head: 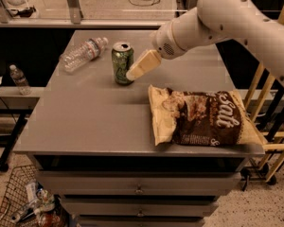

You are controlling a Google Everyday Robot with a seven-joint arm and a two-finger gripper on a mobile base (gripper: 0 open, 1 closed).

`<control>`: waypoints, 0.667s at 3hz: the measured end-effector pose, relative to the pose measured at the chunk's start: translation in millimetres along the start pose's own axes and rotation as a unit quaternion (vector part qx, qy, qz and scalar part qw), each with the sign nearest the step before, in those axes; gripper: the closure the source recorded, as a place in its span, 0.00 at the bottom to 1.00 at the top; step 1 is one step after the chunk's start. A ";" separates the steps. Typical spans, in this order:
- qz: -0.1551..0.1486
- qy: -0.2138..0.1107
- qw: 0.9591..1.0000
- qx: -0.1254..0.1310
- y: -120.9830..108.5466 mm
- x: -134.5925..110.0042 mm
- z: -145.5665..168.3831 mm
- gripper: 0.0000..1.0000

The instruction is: Move green can near brown chip bag

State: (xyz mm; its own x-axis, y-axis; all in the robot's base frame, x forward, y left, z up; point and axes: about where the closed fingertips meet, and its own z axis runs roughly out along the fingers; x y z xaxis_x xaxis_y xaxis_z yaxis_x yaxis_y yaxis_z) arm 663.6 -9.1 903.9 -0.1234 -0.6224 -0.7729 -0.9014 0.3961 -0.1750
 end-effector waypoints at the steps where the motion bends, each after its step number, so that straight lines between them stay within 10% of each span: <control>1: 0.001 -0.006 0.999 -0.033 9.3 -6.2 28.7 0.00; 2: 0.001 -0.025 0.998 -0.054 15.8 -16.6 48.2 0.00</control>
Offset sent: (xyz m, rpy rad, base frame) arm 0.0130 0.0709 -0.0210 0.1074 0.0522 0.1284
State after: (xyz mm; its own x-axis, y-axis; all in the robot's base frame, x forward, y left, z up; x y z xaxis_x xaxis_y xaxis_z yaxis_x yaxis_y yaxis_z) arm 671.4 40.1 884.5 -0.1061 -0.5858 -0.8035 -0.9409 0.3205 -0.1094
